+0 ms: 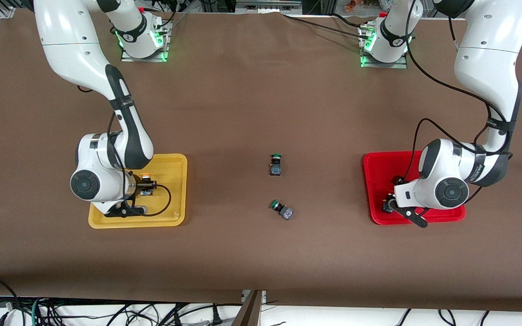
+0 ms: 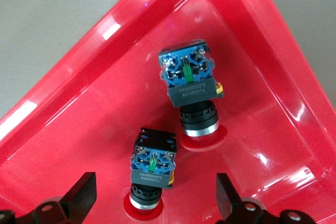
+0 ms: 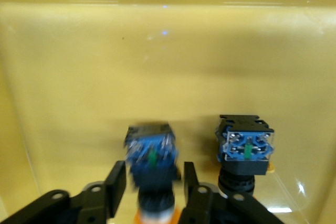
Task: Place red and yellow buttons in trays
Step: 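Open both grippers to release the buttons into the red and yellow trays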
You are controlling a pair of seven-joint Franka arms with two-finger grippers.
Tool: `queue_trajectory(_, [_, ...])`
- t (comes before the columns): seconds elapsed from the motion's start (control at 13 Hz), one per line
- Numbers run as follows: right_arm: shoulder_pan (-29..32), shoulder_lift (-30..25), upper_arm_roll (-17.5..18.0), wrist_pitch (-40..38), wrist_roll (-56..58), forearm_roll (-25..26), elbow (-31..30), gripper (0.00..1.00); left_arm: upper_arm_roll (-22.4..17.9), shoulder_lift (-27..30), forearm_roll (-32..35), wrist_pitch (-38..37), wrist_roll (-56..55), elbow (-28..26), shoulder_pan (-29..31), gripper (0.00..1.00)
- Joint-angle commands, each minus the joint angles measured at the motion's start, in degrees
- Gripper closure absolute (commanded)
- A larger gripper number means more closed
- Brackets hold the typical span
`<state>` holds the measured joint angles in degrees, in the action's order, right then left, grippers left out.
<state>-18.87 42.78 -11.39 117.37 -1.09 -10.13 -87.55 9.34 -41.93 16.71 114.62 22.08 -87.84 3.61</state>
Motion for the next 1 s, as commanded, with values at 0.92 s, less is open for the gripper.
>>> queue_trajectory(0.92, [6.47,-20.43,0.66,-35.08,1.53,0.11,11.89,0.0,1.64,22.5,-13.17,-24.52,-5.72,10.55,0.08,0.0])
